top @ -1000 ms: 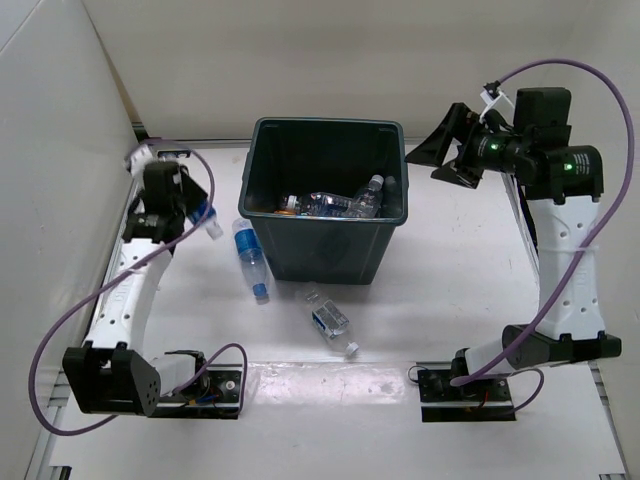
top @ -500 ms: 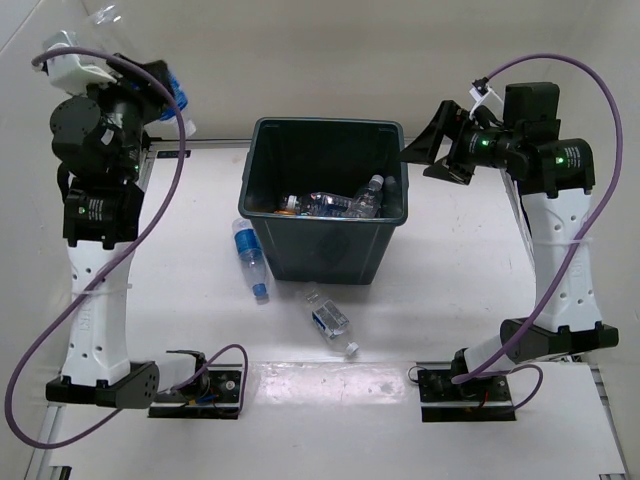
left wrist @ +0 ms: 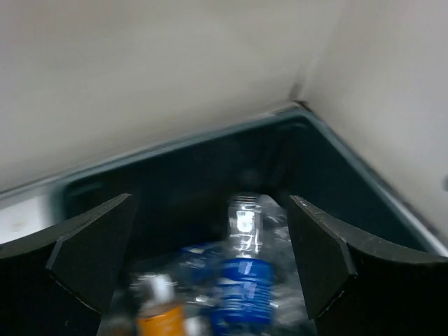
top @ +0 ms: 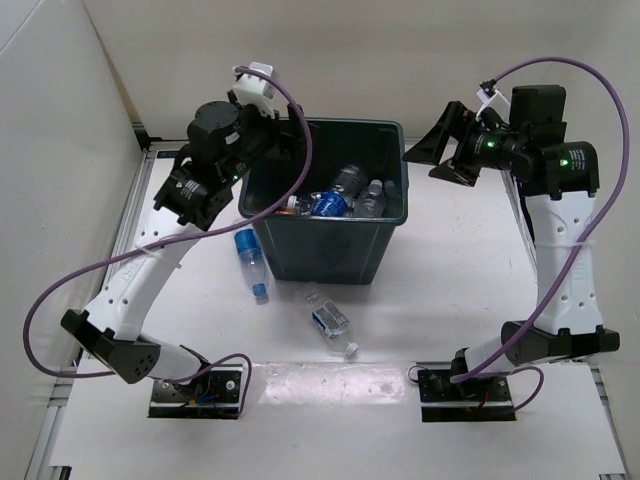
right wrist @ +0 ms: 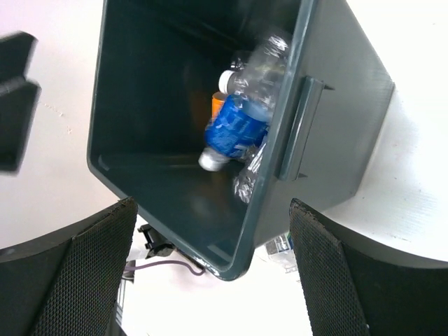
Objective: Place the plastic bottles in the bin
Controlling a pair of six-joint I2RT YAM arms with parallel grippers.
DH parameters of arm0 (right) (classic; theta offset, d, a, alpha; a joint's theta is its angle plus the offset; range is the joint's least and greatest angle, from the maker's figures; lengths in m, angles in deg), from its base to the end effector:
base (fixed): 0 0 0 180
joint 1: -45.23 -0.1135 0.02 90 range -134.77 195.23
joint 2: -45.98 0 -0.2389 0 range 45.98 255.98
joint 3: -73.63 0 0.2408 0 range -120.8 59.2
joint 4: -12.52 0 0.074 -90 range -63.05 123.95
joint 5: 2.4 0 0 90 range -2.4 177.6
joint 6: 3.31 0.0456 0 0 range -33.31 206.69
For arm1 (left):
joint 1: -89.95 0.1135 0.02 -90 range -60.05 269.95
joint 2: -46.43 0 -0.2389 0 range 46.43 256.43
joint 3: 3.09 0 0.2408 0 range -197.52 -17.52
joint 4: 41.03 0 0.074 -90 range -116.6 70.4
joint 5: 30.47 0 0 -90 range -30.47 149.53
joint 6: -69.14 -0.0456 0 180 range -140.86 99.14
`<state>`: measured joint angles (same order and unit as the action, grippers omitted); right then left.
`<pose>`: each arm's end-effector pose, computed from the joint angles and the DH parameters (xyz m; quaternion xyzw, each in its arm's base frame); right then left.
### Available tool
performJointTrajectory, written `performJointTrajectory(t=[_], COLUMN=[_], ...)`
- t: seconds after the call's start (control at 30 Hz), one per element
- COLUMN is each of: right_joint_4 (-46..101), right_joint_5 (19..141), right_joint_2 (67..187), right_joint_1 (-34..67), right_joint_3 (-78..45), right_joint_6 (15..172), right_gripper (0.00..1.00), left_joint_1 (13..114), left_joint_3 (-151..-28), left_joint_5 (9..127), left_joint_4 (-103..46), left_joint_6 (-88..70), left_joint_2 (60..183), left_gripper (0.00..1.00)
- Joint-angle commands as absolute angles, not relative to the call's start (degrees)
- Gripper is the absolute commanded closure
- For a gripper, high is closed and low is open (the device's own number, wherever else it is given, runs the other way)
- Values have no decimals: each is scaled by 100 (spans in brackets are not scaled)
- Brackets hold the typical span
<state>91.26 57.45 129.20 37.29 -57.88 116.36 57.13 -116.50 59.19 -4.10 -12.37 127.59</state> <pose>0.2442 0.0572 0.4730 0.0311 0.8474 0.3683 0.3811 0.2574 -0.1657 0.4683 0.1530 0.7193 -0.2370 0.6349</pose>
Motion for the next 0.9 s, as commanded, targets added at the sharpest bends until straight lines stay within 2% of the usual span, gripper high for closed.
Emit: performJointTrajectory(t=[0.0, 0.17, 0.2, 0.5, 0.57, 0.87], right_joint_4=[8953, 8935, 8935, 9154, 9207, 9401], right_joint_5=[5719, 5675, 5666, 5833, 5824, 6175], right_joint_2=[12676, 12667, 12684, 13062, 13167, 13291], right_joint_1=[3793, 3785, 3776, 3653, 3644, 3504], right_joint_3=[-5673, -5638, -5638, -6024, -6156, -6516], right_joint_6=[11666, 11701, 11693, 11648, 11613, 11324], right_gripper=[10, 10, 10, 10, 10, 10], left_joint_1=[6233, 7254, 7768, 9529, 9602, 9462], left_joint_3=[-11868, -11482, -11386, -8656, -7953, -6543], left_joint_5=[4970, 4231, 4273, 5934, 6276, 6717], left_joint_4=[-366, -120, 19, -497, -821, -1060], left_joint_6=[-1866, -972, -335, 2007, 2352, 2018], left_joint_2=[12263, 11903, 11833, 11480, 11515, 11946], left_gripper=[0, 0, 0, 0, 0, 0])
